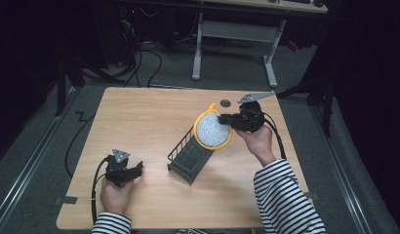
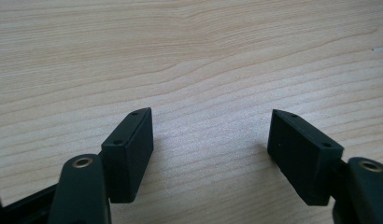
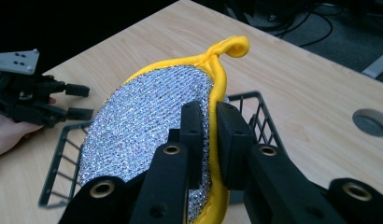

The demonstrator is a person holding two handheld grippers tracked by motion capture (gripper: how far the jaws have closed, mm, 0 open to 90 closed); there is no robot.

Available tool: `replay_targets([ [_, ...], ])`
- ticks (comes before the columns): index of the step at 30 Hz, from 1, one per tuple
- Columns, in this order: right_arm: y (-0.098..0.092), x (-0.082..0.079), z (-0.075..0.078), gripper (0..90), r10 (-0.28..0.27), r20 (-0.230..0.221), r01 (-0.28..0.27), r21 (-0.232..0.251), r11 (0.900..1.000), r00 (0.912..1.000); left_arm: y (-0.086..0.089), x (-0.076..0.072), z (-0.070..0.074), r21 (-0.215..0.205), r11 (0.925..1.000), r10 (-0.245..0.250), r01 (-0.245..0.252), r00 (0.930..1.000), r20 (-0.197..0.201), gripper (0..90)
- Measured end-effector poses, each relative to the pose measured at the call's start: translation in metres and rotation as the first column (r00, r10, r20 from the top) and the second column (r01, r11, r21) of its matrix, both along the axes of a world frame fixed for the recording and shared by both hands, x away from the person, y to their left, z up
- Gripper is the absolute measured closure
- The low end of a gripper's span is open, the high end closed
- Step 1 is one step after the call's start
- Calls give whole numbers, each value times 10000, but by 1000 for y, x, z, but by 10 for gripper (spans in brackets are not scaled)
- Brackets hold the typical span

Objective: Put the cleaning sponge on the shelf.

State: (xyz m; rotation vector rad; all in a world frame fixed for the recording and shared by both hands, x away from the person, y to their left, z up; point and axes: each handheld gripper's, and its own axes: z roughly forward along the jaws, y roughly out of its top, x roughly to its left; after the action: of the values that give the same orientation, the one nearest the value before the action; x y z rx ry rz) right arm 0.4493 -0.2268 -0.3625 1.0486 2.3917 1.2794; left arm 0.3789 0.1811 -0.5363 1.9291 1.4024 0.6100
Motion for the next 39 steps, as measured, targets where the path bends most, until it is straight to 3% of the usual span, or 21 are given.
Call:
replay_targets([
  [8,22,21,2,821,60,-146,-62,-184,9998,9999,0,0,0,-1,10000,-2,2,10000,24,319],
  [21,49,40,-16,816,414,-796,-470,-699,9964,9960,0,0,0,-13,10000,-18,18,10000,8,319],
  [39,55,50,-37,796,496,-1264,-681,-1463,9869,9907,0,0,0,-12,10000,-37,37,10000,12,318],
])
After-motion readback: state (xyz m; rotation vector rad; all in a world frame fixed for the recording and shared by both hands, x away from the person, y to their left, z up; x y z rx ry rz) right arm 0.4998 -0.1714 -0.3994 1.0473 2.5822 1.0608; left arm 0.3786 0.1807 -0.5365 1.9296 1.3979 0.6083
